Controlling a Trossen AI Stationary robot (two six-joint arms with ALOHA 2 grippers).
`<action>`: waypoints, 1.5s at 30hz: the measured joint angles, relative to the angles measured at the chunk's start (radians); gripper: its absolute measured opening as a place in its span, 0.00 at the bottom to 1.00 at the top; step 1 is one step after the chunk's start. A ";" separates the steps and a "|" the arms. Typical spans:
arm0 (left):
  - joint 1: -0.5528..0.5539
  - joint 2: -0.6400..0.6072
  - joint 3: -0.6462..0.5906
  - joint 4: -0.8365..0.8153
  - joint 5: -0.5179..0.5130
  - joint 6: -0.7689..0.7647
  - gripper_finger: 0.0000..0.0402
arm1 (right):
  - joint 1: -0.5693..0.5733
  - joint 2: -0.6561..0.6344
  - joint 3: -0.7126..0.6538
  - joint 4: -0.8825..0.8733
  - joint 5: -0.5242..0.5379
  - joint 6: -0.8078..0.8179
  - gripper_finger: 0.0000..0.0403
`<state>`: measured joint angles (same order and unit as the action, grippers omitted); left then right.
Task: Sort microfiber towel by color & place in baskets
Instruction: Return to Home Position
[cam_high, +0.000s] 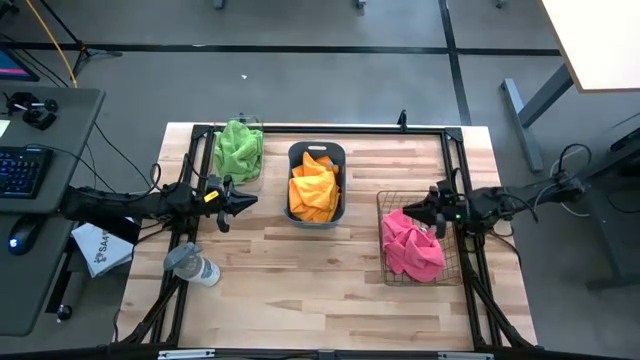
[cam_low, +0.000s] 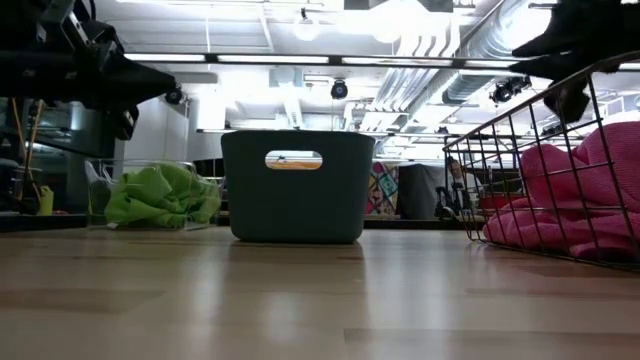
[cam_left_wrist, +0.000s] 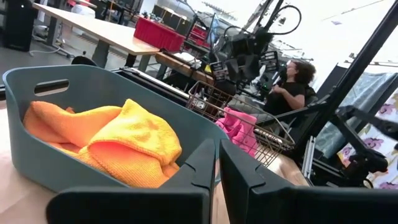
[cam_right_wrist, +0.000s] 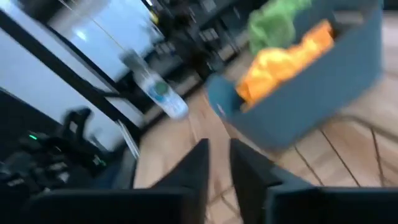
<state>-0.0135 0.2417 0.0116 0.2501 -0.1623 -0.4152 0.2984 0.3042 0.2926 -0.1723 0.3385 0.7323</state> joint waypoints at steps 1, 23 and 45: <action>0.000 0.000 0.000 0.000 0.000 0.000 0.03 | -0.005 -0.032 -0.035 0.056 0.000 -0.030 0.10; 0.000 0.000 0.000 -0.004 -0.004 0.000 0.03 | -0.162 -0.299 -0.283 0.210 -0.189 -0.433 0.00; 0.000 0.000 0.000 -0.006 -0.004 0.000 0.03 | -0.162 -0.288 -0.283 0.211 -0.183 -0.419 0.01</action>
<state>-0.0135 0.2420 0.0120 0.2436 -0.1665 -0.4156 0.1368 0.0166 0.0101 0.0387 0.1558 0.3130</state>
